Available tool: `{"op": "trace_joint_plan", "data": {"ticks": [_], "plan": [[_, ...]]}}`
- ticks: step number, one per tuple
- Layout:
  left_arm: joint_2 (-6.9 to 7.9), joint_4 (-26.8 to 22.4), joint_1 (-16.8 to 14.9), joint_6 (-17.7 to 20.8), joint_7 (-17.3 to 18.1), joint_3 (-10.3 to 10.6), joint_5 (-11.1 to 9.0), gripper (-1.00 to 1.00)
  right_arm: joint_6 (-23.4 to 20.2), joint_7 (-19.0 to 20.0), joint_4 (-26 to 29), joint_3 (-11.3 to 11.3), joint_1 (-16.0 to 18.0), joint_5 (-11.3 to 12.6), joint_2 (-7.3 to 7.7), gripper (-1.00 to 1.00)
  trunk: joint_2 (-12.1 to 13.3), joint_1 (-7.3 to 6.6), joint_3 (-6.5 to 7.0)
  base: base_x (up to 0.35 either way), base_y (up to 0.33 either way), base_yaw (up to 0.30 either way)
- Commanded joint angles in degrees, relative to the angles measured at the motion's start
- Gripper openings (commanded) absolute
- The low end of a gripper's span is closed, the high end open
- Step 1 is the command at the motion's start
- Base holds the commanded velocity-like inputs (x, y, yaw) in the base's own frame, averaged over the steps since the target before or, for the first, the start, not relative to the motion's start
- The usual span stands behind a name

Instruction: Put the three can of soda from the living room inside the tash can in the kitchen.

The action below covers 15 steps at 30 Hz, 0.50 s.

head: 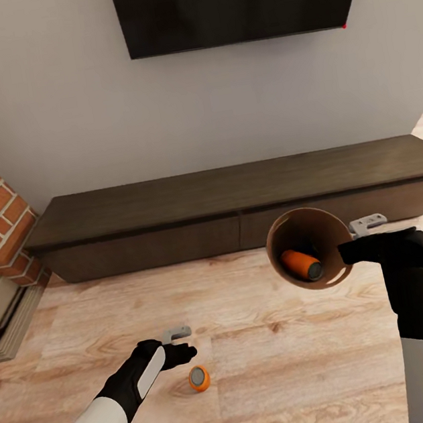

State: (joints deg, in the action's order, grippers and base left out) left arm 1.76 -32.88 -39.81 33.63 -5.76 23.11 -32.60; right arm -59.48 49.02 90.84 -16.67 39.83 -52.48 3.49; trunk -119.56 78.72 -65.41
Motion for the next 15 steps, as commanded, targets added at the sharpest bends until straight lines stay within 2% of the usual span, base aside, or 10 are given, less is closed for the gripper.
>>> {"op": "trace_joint_plan", "data": {"ticks": [1,3,9,15], "plan": [[0.00,0.0,0.0,0.0,0.0,0.0,0.0,1.00,-0.5,0.3,0.0,0.2,0.1,1.5,0.00,-1.00,-0.4,0.22,-0.20,0.000,0.000,0.000],[0.00,0.0,0.0,0.0,0.0,0.0,0.0,1.00,-0.5,0.5,0.0,0.5,0.2,1.4,0.08,-1.00,-1.2,0.66,-0.58,0.000,0.000,0.000],[-0.01,0.1,0.0,-0.1,-0.1,0.0,0.1,1.00,-0.5,4.9,0.0,0.6,1.0,0.7,0.14,-1.00,-3.6,1.97,-1.67,0.000,0.000,0.000],[-0.05,0.1,0.0,-0.1,-0.1,0.0,0.1,1.00,-0.5,5.8,0.0,0.6,1.4,0.5,0.06,-1.00,-6.0,3.29,-2.76,0.000,0.000,0.000]]}}
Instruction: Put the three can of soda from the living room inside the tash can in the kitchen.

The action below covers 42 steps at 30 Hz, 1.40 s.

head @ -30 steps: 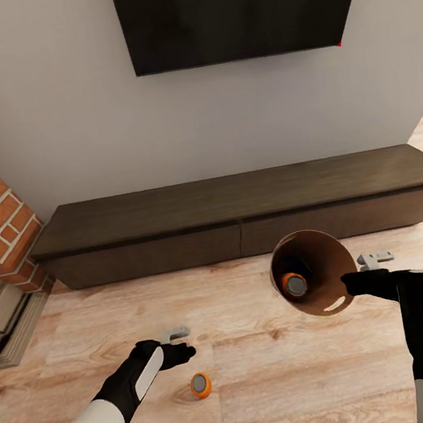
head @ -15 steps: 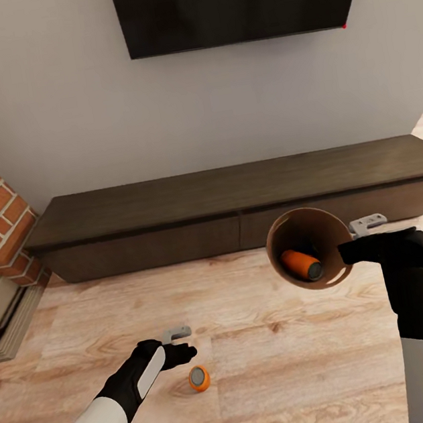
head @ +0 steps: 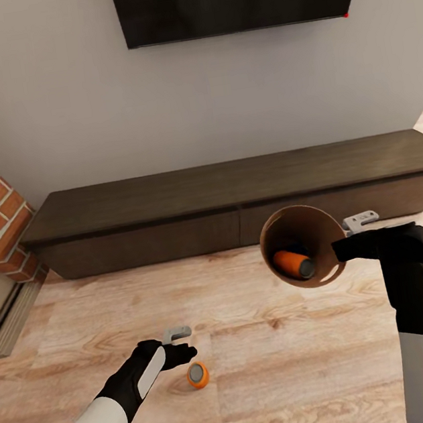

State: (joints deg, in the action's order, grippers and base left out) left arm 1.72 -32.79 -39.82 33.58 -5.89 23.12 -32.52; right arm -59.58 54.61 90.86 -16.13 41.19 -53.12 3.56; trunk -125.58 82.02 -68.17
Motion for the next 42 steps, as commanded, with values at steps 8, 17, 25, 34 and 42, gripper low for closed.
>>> {"op": "trace_joint_plan", "data": {"ticks": [8,17,25,34,42], "plan": [[-0.04,0.0,0.0,0.1,0.2,0.0,0.0,1.00,-0.4,0.3,0.0,-0.1,0.0,1.1,-0.04,-1.00,-3.2,1.75,-1.87,0.000,0.000,0.000],[-0.10,0.6,0.0,0.0,0.1,0.0,0.0,1.00,-0.4,0.3,0.0,0.1,0.0,1.2,-0.04,-1.00,-6.8,3.73,-4.26,0.000,0.000,0.000],[-0.44,1.5,0.0,-0.2,0.0,0.0,0.1,1.00,-0.4,0.3,0.0,0.2,0.0,1.2,-0.04,-1.00,-9.6,5.27,-6.07,0.000,0.000,0.000],[-0.56,1.4,0.0,-0.3,0.1,0.6,0.1,1.00,-0.4,0.4,0.0,0.4,-0.1,1.2,-0.04,-1.00,-9.6,5.27,-6.19,0.033,-0.015,0.000],[-0.52,1.4,0.0,-0.5,0.0,1.3,0.1,1.00,-0.4,0.4,0.0,0.5,-0.2,1.2,-0.04,-1.00,-9.6,5.27,-6.19,0.153,-0.034,0.000]]}}
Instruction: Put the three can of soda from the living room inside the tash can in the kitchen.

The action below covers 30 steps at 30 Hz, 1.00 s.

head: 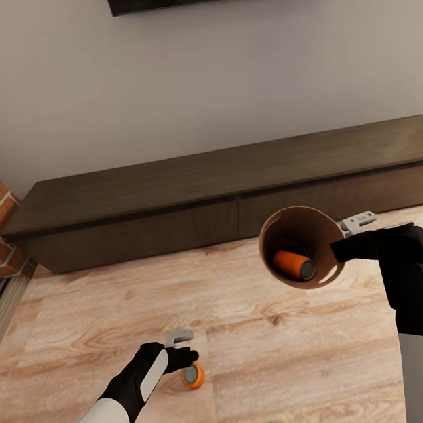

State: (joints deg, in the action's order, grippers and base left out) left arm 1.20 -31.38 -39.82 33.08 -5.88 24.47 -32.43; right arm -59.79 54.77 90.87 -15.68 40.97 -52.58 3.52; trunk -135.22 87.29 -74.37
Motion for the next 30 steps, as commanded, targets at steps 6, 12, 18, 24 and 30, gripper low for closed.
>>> {"op": "trace_joint_plan", "data": {"ticks": [6,12,18,24,30], "plan": [[0.02,0.0,0.0,-0.3,0.0,0.0,-0.1,1.00,-0.2,0.2,0.0,0.0,0.0,0.6,0.00,-1.00,0.0,-0.01,0.01,0.022,-0.003,0.000],[-0.03,0.0,0.0,-0.4,0.0,0.1,-0.1,1.00,-0.2,0.2,0.0,0.0,0.0,0.6,0.00,-1.00,-2.4,1.31,-1.07,0.003,0.000,0.000],[-0.06,0.0,0.0,-0.4,0.0,0.1,-0.1,1.00,-0.2,0.2,0.0,0.0,0.0,0.7,0.00,-1.00,-4.8,2.63,-2.38,0.000,0.000,0.000],[-0.06,0.0,0.0,-0.4,0.0,0.1,-0.1,1.00,-0.2,0.3,0.0,-0.1,0.0,0.7,-0.02,-1.00,-7.2,3.95,-3.94,0.000,0.000,0.000],[-0.06,0.0,0.0,-0.4,0.0,0.1,-0.1,1.00,-0.2,0.3,0.0,-0.1,0.0,0.7,-0.01,-1.00,-8.0,4.38,-4.75,0.000,0.000,0.000]]}}
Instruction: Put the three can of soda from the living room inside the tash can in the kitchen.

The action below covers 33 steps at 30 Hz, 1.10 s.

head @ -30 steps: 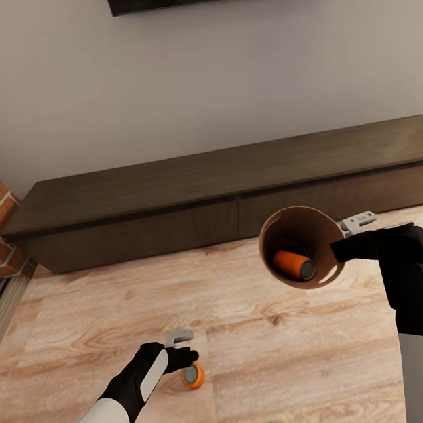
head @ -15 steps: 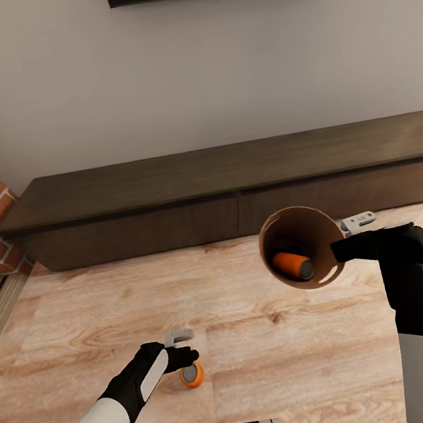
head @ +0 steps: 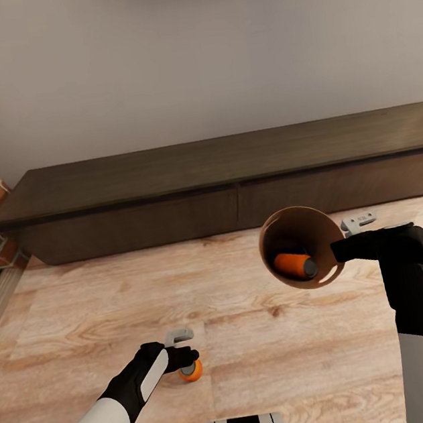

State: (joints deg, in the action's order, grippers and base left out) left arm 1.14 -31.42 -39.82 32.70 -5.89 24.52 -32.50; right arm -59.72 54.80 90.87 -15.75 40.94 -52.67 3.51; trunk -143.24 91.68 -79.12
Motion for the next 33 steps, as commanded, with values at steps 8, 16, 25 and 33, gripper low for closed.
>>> {"op": "trace_joint_plan", "data": {"ticks": [8,16,25,33], "plan": [[0.00,-0.1,0.0,0.0,0.0,0.0,0.0,1.00,-0.3,0.2,0.0,0.1,-0.1,0.8,0.00,-1.00,0.0,0.07,-0.76,0.000,0.000,0.000],[0.00,0.0,0.0,0.0,0.0,0.0,0.0,1.00,-0.3,0.2,0.0,0.2,-0.1,0.8,-0.02,-1.00,-0.2,0.28,-2.54,0.000,0.000,0.000],[0.02,-0.4,0.0,0.0,0.0,0.0,0.0,1.00,-0.3,0.2,0.0,0.2,-0.1,0.8,-0.03,-1.00,-0.2,0.28,-2.54,0.000,0.000,0.000],[0.04,-0.5,0.0,0.0,0.0,0.0,0.0,1.00,-0.3,0.2,0.0,0.2,-0.2,0.8,0.00,-1.00,-0.2,0.28,-2.54,0.000,0.000,0.000]]}}
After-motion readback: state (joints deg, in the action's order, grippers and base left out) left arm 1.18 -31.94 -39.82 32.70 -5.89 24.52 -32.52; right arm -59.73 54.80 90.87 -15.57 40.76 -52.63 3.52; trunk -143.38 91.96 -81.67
